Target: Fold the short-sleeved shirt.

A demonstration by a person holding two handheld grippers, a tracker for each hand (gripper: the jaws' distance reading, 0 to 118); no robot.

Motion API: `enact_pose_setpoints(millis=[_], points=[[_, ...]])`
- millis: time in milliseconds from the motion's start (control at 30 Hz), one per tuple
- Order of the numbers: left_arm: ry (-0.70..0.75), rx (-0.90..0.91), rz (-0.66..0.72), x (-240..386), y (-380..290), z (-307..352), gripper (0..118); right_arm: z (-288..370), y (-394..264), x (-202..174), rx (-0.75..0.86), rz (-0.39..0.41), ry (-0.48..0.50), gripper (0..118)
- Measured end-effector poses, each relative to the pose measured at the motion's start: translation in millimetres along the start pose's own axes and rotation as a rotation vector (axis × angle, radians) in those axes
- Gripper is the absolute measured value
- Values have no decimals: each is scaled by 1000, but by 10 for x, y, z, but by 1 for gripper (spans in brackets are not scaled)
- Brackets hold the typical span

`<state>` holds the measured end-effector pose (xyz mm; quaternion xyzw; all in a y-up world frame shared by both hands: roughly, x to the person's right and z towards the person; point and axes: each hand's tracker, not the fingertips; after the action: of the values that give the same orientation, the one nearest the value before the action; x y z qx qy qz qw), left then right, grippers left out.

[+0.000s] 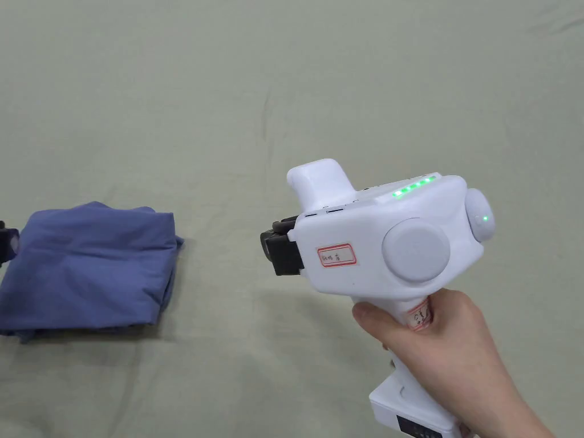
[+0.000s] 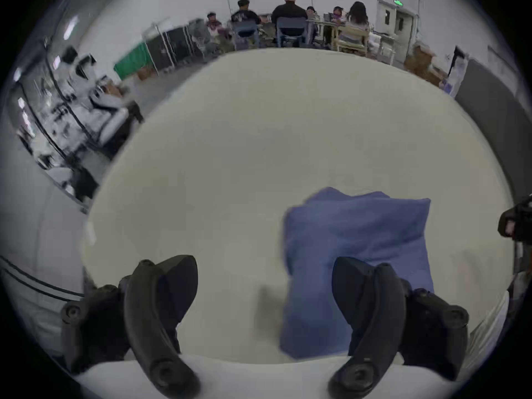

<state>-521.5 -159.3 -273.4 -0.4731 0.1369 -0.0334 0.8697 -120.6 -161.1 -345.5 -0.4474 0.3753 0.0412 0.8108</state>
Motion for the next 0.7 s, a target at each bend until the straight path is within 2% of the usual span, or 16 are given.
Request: enact_pose_setpoints(millis=[67,100,133,167,200,367,467,600,700], points=[[-29,28,34,53,78,274,104,157,-22,78,27,-7,-25,2],[-76,83,41,98,108,444,96,262,-42,124,47,-16,-44,2],[-104,155,25,203,138,607,69,368,-66,168,66,-22,-61,2],[-86,199,2,355,171,721,1,478,-96,212,89,-30,-80,2],[-37,266,-16,561,193,855,0,615,-135,272,109,-39,-102,2],[-252,428,21,1510,369,1350,0,1321,-342,570,220,-100,-210,2],[-270,517,-23,2125,436,1591,0,1790,-494,777,297,-147,-275,2],[-391,582,-51,2638,574,1920,0,2475,-706,1019,412,-160,-434,2],[-412,636,-38,2821,672,2169,0,2965,-778,1139,503,-161,-547,2]])
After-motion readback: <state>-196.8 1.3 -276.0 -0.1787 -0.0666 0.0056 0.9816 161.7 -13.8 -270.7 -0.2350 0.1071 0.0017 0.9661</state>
